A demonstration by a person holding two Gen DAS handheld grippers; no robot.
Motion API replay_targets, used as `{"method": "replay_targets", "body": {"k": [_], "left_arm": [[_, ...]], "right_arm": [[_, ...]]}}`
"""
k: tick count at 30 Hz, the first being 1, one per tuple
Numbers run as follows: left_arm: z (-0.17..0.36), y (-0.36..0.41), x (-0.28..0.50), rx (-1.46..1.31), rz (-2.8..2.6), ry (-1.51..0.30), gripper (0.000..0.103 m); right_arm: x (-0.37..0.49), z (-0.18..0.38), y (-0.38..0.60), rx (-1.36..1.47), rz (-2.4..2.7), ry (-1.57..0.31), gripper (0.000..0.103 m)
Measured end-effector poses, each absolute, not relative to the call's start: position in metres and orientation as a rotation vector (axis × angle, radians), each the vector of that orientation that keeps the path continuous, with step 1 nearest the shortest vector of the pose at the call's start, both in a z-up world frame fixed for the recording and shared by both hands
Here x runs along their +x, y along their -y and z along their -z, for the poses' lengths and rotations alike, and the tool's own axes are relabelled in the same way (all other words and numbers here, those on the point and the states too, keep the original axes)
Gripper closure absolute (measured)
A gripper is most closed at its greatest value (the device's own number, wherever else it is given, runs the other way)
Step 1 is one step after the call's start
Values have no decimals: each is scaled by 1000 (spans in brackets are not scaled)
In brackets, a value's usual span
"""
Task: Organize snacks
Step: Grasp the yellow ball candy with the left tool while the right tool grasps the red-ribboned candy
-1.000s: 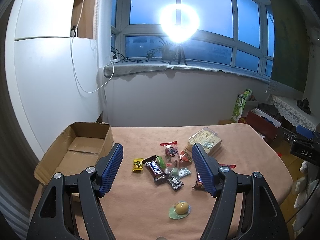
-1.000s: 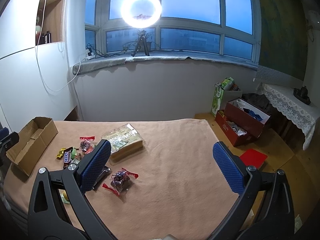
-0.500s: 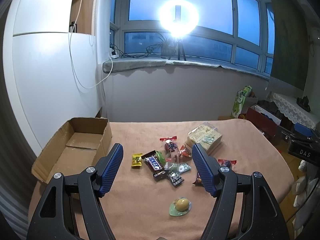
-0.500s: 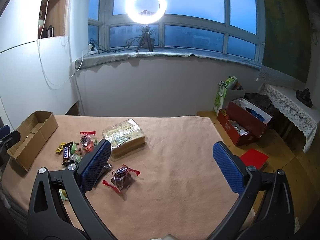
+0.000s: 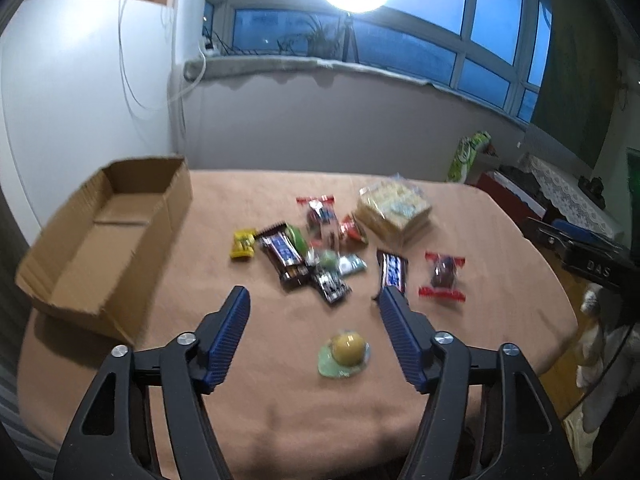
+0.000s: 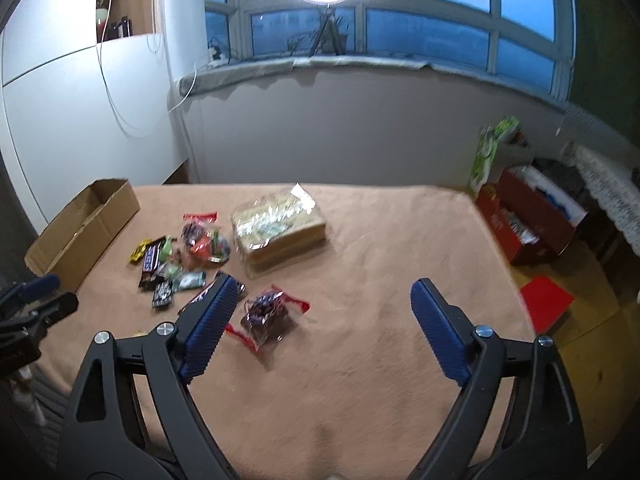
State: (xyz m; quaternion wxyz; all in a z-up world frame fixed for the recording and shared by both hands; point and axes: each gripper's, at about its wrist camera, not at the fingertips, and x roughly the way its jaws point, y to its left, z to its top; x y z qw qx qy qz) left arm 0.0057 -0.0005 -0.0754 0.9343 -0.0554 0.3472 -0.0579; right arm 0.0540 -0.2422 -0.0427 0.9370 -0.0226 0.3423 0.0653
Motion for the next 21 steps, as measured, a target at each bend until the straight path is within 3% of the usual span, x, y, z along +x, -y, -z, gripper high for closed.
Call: {"method": "replay_targets", "body": {"k": [7,16,21], "left_arm": [[100,5,9,-141,157,-792,49],[124,19,13,-129,210,-856,60],[132,23,17,-125,225,-874,63]], "right_arm": [[64,74,237,-2,-213,-807,36],[70,97,218,-22,-301,-892,46],[83,106,211,-10,-324,-932,46]]}}
